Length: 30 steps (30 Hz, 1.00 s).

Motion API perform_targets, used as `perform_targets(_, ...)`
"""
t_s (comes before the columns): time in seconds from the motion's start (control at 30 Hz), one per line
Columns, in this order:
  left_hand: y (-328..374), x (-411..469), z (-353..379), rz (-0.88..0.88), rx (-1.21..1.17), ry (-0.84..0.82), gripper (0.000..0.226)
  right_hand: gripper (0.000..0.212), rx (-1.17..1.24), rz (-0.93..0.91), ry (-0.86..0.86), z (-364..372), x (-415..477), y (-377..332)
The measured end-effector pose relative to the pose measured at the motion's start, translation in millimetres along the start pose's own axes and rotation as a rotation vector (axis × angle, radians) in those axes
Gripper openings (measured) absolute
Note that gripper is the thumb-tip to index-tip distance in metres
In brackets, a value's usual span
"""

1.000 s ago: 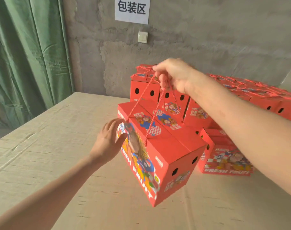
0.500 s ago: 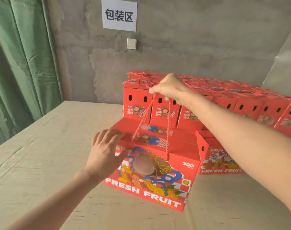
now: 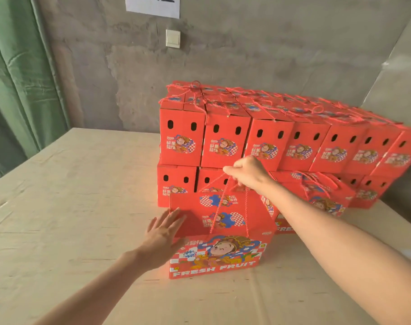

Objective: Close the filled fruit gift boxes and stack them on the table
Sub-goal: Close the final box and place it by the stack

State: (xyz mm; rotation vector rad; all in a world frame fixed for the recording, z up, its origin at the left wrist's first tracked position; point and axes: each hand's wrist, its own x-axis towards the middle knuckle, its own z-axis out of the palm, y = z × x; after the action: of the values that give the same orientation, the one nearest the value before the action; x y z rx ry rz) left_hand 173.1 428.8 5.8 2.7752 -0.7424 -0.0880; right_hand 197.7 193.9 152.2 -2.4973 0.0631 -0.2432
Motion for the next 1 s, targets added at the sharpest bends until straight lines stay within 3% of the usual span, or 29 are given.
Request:
perform_targets(0.07,-2,4,3,-0.014,-0.023,-0.003,0.077,0.031,-0.057,0.033,0.018,0,-6,28)
perform_targets(0.1,-4,5,3,-0.014,-0.047,-0.001,0.09,0.043,-0.153,0.023,0.008,3,-11,43)
perform_targets(0.17,-5,7,4,-0.019,-0.104,0.0,0.118,0.066,-0.298,-0.079,-0.081,11,-27,70)
perform_targets(0.23,-5,9,5,-0.011,-0.148,0.009,0.126,0.067,-0.383,-0.204,-0.229,27,-38,95)
perform_targets(0.33,-7,11,8,0.016,-0.19,0.012,0.117,0.062,-0.552,-0.283,-0.388,55,-50,126)
perform_targets(0.47,-15,18,12,0.063,-0.264,0.01,0.103,0.065,-0.632,-0.326,-0.264,74,-54,149)
perform_targets(0.57,-18,41,15,0.058,-0.191,0.004,0.089,0.066,-0.627,-0.325,-0.233,73,-42,158)
perform_targets(0.73,2,106,17,-0.122,-0.02,-0.043,0.065,0.062,-0.605,-0.185,-0.242,64,-4,177)
perform_targets(1.0,9,148,13,-0.157,0.135,-0.069,0.068,0.061,-0.583,-0.192,-0.22,60,38,199)
